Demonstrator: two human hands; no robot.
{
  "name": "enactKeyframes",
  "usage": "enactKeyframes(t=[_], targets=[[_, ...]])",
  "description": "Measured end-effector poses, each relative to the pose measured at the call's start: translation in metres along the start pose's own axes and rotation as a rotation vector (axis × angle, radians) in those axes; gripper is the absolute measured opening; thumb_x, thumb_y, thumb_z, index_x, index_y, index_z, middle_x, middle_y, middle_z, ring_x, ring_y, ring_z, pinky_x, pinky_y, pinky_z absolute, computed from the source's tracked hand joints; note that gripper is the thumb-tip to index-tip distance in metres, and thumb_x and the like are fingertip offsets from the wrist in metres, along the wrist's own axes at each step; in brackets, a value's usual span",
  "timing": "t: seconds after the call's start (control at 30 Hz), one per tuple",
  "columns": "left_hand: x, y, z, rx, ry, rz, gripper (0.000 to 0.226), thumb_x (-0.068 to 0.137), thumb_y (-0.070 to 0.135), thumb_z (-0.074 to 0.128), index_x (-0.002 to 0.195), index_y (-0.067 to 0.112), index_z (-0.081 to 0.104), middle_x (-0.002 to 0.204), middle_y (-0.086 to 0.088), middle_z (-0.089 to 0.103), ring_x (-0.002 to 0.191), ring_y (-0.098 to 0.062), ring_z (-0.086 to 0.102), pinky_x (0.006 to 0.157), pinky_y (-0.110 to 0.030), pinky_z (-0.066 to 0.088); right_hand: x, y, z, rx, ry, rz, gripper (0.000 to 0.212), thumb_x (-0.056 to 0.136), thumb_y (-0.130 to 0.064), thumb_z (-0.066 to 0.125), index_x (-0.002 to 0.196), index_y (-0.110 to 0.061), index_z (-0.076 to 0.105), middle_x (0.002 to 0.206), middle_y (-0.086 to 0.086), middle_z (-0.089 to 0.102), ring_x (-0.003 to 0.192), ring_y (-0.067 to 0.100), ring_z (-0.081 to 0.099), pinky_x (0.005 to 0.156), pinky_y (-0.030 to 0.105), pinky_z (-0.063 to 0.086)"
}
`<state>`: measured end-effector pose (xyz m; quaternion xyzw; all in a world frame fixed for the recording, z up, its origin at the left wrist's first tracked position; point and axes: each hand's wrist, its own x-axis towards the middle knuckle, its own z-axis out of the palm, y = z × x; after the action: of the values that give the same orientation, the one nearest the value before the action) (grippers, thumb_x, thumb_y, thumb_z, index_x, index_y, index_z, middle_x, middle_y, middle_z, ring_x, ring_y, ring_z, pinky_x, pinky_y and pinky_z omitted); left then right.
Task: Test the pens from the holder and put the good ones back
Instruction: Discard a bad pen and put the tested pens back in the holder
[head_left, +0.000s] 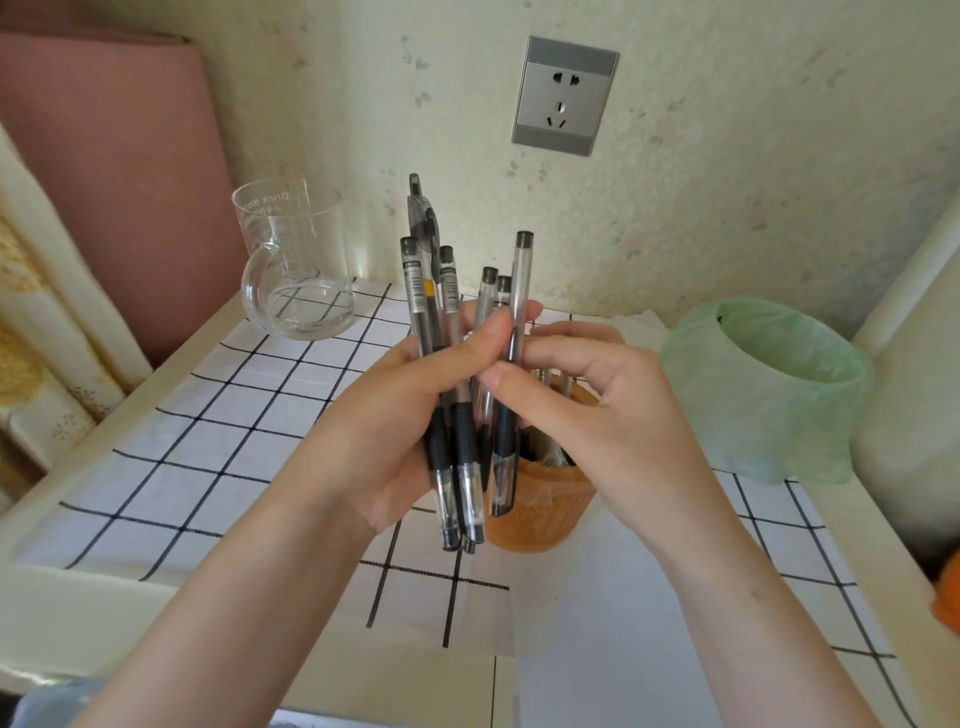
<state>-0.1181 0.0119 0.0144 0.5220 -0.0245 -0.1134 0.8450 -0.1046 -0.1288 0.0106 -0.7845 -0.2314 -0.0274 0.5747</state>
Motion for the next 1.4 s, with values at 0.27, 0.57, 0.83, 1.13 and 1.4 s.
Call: enactKeyframes(t=[0.27,0.57,0.83,1.13,1.4], targets=[[0.0,0.001,-0.001,-0.006,-0.073,-0.041,0.032,0.083,0.029,0.053,0.108,0.018,0.069,0.102,-0.008,0.072,0.093,-0.021,0.069,0.078,-0.033,0.057,0.001,0.016,0.011,-0.044,-0.005,0.008,0.024,0.085,-0.042,0.055,0.082,-0.024,0.072,0.09,-0.015,0.069,0.123,0.016,0.045,0.102,0.042,0.038],[0.003,0.005,-0.01,-0.089,0.014,0.053,0.029,0.093,0.019,0.044,0.113,0.012,0.064,0.11,-0.01,0.069,0.098,-0.021,0.068,0.077,-0.034,0.058,0.001,0.0,0.001,0.291,0.187,0.021,0.013,0.087,-0.026,0.061,0.092,-0.024,0.073,0.092,-0.002,0.075,0.094,0.009,0.069,0.083,0.02,0.051],[0.009,0.001,-0.022,-0.144,0.208,0.07,0.019,0.093,0.017,0.049,0.103,0.012,0.064,0.08,-0.001,0.071,0.056,-0.007,0.062,0.046,-0.016,0.05,0.006,0.006,-0.005,0.189,0.45,-0.025,0.005,0.09,-0.014,0.061,0.091,-0.011,0.065,0.081,0.001,0.075,0.076,0.012,0.073,0.068,0.027,0.057],[0.014,-0.008,-0.021,0.007,0.255,0.031,0.018,0.09,0.016,0.053,0.102,0.01,0.065,0.075,0.001,0.069,0.049,-0.005,0.05,0.039,-0.013,0.036,0.005,0.004,0.0,-0.017,0.51,-0.144,0.005,0.09,-0.014,0.062,0.092,-0.01,0.064,0.081,-0.004,0.073,0.076,0.006,0.071,0.068,0.022,0.056],[0.016,-0.012,-0.022,0.068,0.25,0.018,0.019,0.091,0.014,0.053,0.105,0.008,0.064,0.079,-0.001,0.069,0.049,-0.004,0.049,0.038,-0.012,0.035,0.003,0.014,0.013,-0.305,0.368,0.035,0.013,0.087,-0.023,0.067,0.092,-0.01,0.066,0.077,-0.001,0.071,0.069,0.012,0.069,0.065,0.036,0.058]])
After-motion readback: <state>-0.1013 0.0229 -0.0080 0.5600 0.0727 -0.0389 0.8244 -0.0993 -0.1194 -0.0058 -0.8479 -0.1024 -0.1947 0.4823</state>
